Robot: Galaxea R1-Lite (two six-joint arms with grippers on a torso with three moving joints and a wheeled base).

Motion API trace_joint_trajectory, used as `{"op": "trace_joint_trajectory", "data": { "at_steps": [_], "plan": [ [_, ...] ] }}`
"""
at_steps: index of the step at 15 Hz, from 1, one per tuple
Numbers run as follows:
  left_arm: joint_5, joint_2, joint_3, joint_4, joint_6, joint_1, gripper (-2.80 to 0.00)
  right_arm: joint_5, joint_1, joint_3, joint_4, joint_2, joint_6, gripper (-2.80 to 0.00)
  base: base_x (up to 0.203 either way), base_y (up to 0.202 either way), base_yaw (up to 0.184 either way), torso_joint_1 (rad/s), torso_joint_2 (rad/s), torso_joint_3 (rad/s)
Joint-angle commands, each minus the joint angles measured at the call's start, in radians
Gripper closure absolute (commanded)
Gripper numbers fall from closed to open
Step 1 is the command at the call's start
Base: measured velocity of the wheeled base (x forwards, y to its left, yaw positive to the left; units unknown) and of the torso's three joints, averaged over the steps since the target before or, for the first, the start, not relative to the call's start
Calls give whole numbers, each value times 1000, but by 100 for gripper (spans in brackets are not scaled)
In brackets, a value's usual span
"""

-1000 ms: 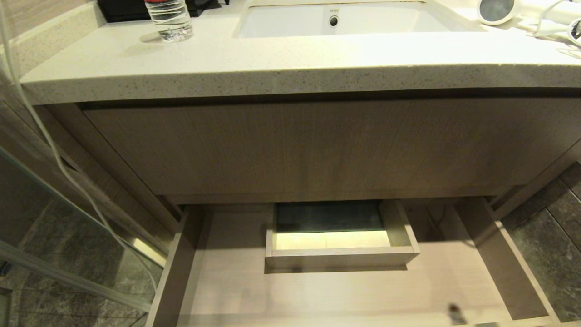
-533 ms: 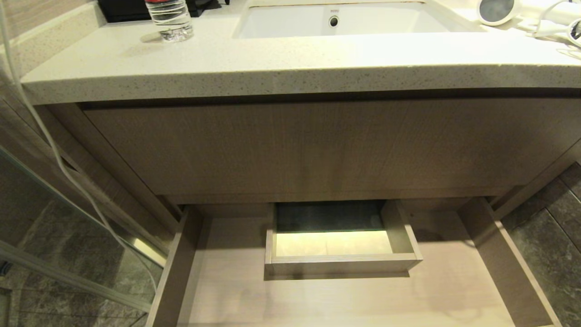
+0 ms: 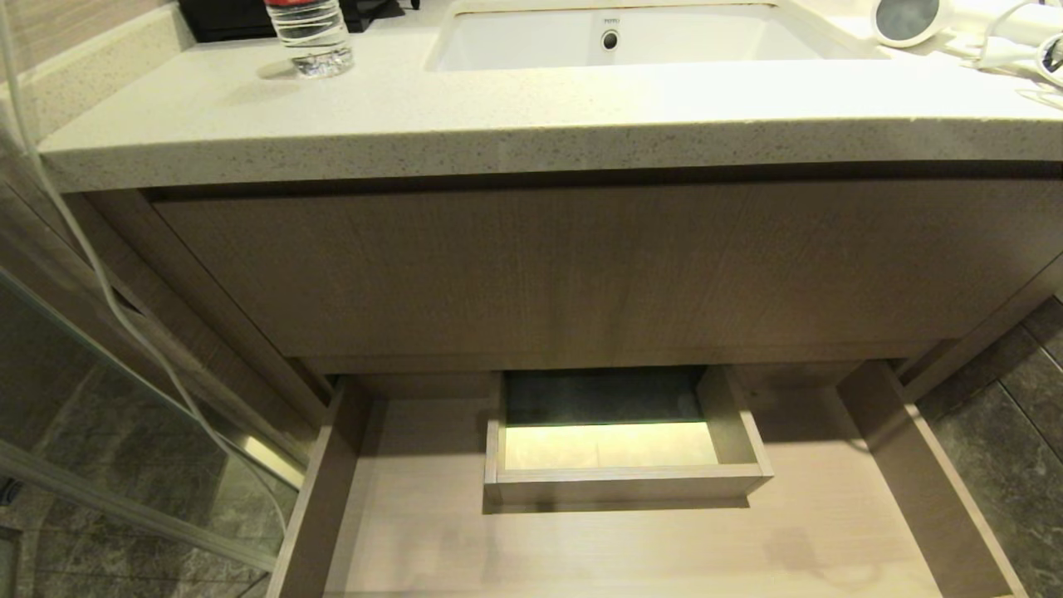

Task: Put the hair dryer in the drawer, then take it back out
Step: Pick up the hairdryer

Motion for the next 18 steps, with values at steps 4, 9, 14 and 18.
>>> {"op": "trace_joint_trajectory", "data": {
  "at_steps": [4,9,14,18],
  "plan": [
    [0,0,0,0,0,0,0,-16,7,191,-348,-69,141,0,0,0,0,0,0,0],
    [0,0,0,0,0,0,0,-20,5,191,-355,-69,151,0,0,0,0,0,0,0],
    [-4,1,-2,6,26,0,0,-20,5,191,-354,-69,172,0,0,0,0,0,0,0],
    [-4,0,0,6,26,0,0,-20,5,191,-355,-69,167,0,0,0,0,0,0,0]
  ]
}}
